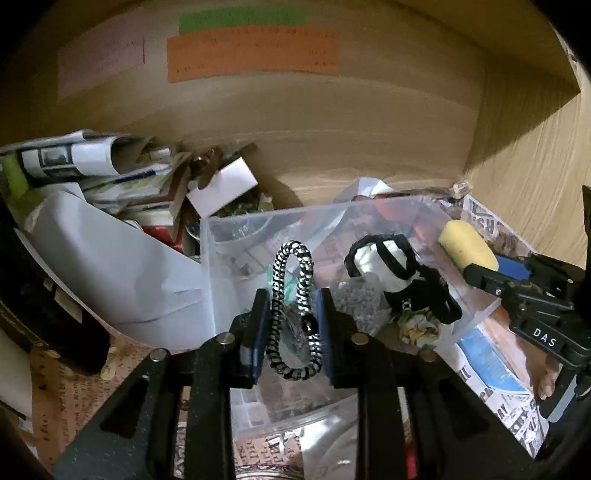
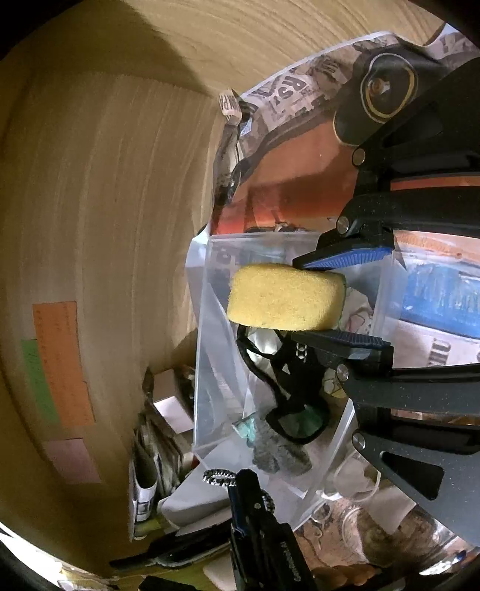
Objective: Organize soft objects
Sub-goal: 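Carry the sponge into the box with the right tool while the left tool releases the bracelet inside, then grasp the white drawstring bag with the left tool while the right tool grasps the gold ribbon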
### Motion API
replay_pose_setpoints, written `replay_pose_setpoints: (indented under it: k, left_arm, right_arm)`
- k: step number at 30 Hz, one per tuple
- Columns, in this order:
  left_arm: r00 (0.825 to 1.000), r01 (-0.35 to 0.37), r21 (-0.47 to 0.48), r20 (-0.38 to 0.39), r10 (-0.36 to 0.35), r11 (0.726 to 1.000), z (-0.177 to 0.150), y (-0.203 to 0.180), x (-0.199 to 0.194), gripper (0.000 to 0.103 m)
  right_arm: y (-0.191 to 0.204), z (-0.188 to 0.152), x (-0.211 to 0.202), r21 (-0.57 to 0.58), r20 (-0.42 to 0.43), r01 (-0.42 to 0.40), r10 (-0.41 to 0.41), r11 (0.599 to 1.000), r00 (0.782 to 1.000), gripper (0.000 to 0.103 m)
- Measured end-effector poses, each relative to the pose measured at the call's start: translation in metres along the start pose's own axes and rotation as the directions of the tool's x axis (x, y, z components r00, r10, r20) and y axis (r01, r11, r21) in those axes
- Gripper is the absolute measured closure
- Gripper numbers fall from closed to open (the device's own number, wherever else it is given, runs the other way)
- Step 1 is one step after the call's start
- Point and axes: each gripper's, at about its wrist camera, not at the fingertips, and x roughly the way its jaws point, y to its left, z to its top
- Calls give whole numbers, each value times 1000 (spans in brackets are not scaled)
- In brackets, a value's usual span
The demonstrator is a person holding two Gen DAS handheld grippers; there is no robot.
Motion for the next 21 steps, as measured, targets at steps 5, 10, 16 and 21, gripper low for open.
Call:
replay_pose_setpoints:
  k: [5, 10, 16, 21]
  left_arm:
    - [1000, -4, 8, 3, 4, 1000, -2, -1, 0, 59]
    - [1000, -2, 1, 22, 2, 1000, -3, 0, -9, 51]
    - [998, 16, -1, 67, -16, 1000, -4, -1, -33, 44]
    - [993, 21, 21, 112, -24, 1000, -10, -6, -61, 38]
  right_arm:
    - [0, 0, 5, -3, -21, -2, 2, 1000, 1000, 73]
    - [2, 1, 2, -7, -16, 3, -3, 1000, 1000, 57]
    - [6, 3, -14, -7, 20, -12, 12, 1000, 1000, 51]
    - [13, 2, -36, -17, 62, -44, 45, 999, 997, 50]
